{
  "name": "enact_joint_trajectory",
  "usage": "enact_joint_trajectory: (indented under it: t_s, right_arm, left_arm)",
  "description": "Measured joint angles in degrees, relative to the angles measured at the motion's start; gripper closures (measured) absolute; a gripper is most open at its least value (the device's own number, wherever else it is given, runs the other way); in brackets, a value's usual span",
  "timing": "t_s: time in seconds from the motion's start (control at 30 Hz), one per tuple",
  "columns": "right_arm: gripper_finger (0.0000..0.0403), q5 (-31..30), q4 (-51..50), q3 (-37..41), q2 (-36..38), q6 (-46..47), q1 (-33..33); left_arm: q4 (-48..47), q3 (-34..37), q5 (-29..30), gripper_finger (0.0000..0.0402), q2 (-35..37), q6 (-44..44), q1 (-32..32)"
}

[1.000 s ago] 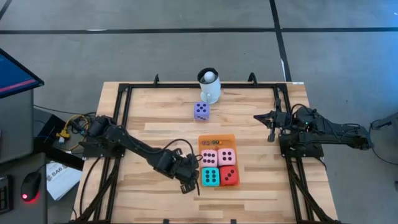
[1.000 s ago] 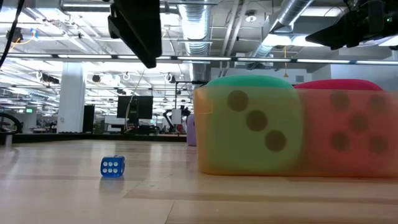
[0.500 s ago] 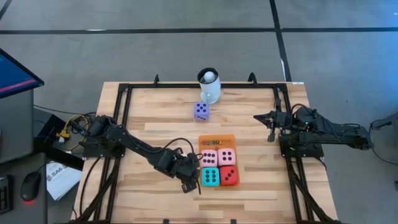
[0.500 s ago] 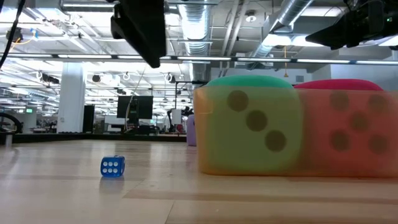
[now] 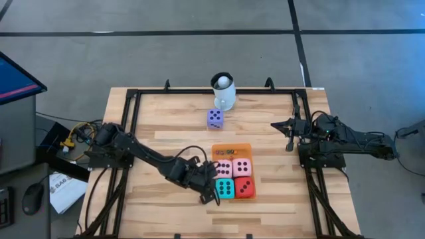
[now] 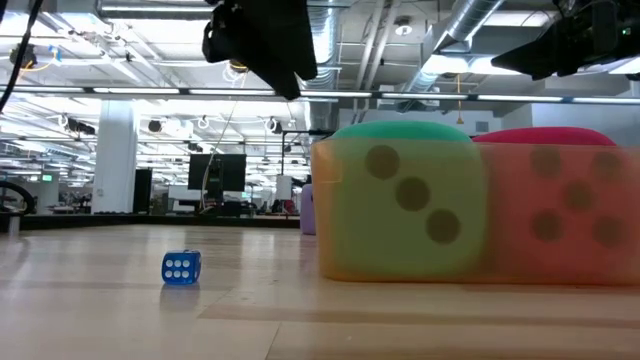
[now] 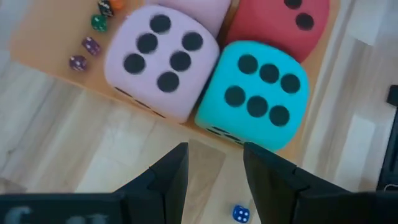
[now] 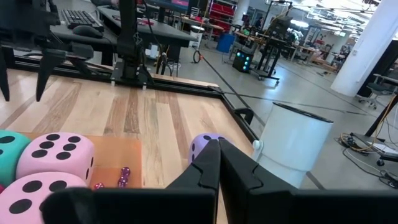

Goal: Pick & Place Dice
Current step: Put the small blue dice into the orange bin

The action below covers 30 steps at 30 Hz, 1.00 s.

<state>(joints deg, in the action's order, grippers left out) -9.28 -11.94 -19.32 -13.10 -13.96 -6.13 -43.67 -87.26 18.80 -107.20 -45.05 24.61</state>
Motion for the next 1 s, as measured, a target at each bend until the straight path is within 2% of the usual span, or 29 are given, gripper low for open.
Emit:
enact_joint_trajectory:
  t_s: [0.13,0.3,0.4,0.6,0.77,0.93,1.0]
  right_arm:
    - [0.0403,0.00,0.00,0.00,0.00,0.00,0.00]
    - [0.0403,0.00,0.01,0.00,0.00,-0.02,0.00]
    - [0.0403,0.00,0.02,0.01,0.00,-0.04,0.00]
    - [0.0403,0.00,0.07,0.00,0.00,-0.11,0.00]
    - [0.0403,0.00,0.08,0.00,0.00,-0.11,0.00]
    - [0.0403,0.00,0.23,0.01,0.00,-0.11,0.00]
    - [0.0403,0.00,0.39,-0.01,0.00,-0.10,-0.01]
  left_arm:
    - [0.74,2.33,0.06,0.0257,-0.04,-0.19,1.19]
    - [6.13,6.75,0.16,0.0257,-0.11,-0.46,3.54]
    - [10.89,9.30,0.10,0.0257,-0.07,-3.85,4.92]
    - [12.05,13.28,-0.09,0.0257,-0.09,-11.35,7.88]
    - [13.03,14.08,-0.06,0.0257,-0.38,-13.54,9.19]
    - [19.87,14.10,-0.24,0.0257,-3.35,-13.11,9.26]
    - [22.52,14.10,-2.05,0.0257,-5.49,-12.42,9.20]
